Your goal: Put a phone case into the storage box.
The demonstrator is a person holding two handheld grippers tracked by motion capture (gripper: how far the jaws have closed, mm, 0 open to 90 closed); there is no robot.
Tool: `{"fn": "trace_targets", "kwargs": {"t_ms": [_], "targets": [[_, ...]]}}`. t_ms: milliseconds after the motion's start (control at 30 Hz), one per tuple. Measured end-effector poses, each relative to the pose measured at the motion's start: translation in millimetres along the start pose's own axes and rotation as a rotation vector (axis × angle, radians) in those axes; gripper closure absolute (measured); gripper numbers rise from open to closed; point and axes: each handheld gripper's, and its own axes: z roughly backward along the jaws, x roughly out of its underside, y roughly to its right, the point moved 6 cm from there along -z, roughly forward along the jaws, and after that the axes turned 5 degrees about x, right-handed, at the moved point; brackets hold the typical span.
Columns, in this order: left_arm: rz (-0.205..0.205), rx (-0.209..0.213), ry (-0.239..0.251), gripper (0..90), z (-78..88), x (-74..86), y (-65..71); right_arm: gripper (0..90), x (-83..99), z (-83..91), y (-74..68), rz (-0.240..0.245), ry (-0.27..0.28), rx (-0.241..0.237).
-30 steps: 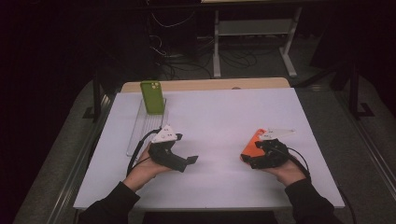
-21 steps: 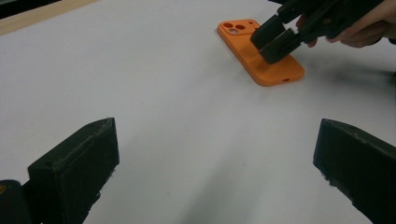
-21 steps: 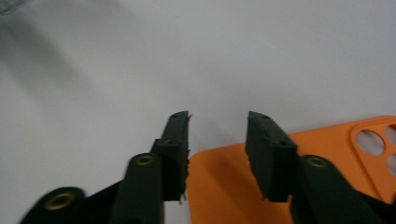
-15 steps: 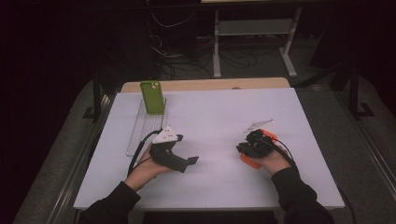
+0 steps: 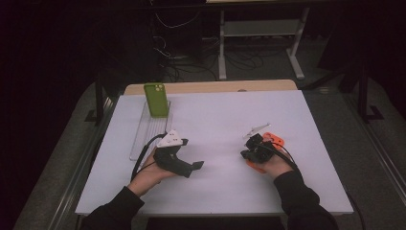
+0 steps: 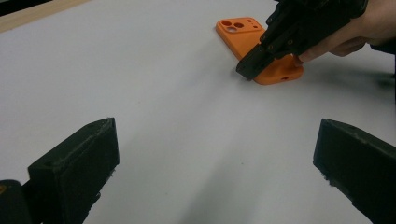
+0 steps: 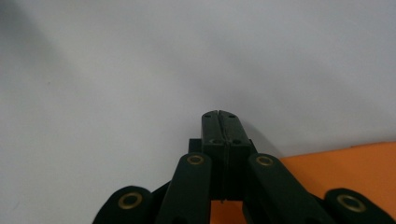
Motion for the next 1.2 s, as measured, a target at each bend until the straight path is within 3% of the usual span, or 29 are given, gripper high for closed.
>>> {"fn": "trace_targets", "kwargs": {"t_ms": [300,367,633,1200], "targets": [[0.004,0.004,-0.007,0.0,-1.5,0.9,1.6,88.7,12.9,8.3,0.0,-0.001,-0.008,0.001],[0.004,0.005,-0.004,0.0,-1.9,0.8,2.1,88.7,17.4,11.9,-1.2,-0.024,-0.025,0.0],[0.004,0.01,-0.002,0.0,-2.2,0.4,3.3,88.7,36.1,24.9,3.9,-0.036,-0.042,0.014],[-0.008,0.013,-0.009,0.0,-3.0,0.3,4.6,88.7,72.1,49.1,30.4,-0.071,-0.055,0.073]]}}
